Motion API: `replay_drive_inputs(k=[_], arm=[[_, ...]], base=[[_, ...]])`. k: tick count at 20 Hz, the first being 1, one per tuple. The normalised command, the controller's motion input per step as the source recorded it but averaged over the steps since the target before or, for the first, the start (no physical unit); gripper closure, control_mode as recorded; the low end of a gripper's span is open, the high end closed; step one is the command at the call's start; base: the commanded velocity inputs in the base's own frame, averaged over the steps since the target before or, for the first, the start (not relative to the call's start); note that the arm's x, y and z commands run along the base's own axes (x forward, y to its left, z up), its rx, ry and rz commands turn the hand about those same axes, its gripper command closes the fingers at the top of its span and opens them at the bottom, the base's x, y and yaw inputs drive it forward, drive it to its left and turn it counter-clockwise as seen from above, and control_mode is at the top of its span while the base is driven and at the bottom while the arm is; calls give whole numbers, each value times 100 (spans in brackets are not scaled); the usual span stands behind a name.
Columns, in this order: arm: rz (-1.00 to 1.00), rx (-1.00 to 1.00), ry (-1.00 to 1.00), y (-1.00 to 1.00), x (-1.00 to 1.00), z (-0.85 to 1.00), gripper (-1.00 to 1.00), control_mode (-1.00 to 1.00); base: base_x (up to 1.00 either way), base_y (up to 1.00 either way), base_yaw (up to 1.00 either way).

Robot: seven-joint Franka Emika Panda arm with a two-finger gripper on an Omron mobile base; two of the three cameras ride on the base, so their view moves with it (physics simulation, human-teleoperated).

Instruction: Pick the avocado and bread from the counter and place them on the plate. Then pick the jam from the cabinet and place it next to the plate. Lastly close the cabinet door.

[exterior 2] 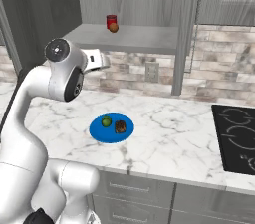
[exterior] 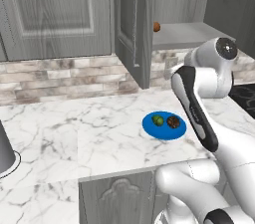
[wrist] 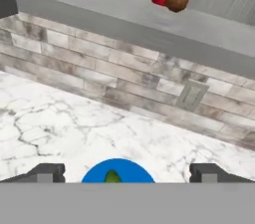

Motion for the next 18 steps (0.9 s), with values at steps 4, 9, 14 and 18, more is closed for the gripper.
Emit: replay_drive_inputs(k=[4, 9, 14, 18], arm=[[1, 2, -26, 0, -16, 67, -100, -100], [0, 0, -23, 0, -1, 56, -100, -100], [0, 0, -13, 0, 7, 43, -100, -100], [-1, 0, -5, 0, 29, 32, -100, -100]], base=[[0, 0, 0], [0, 0, 0], [0, 0, 0], [0, 0, 0]])
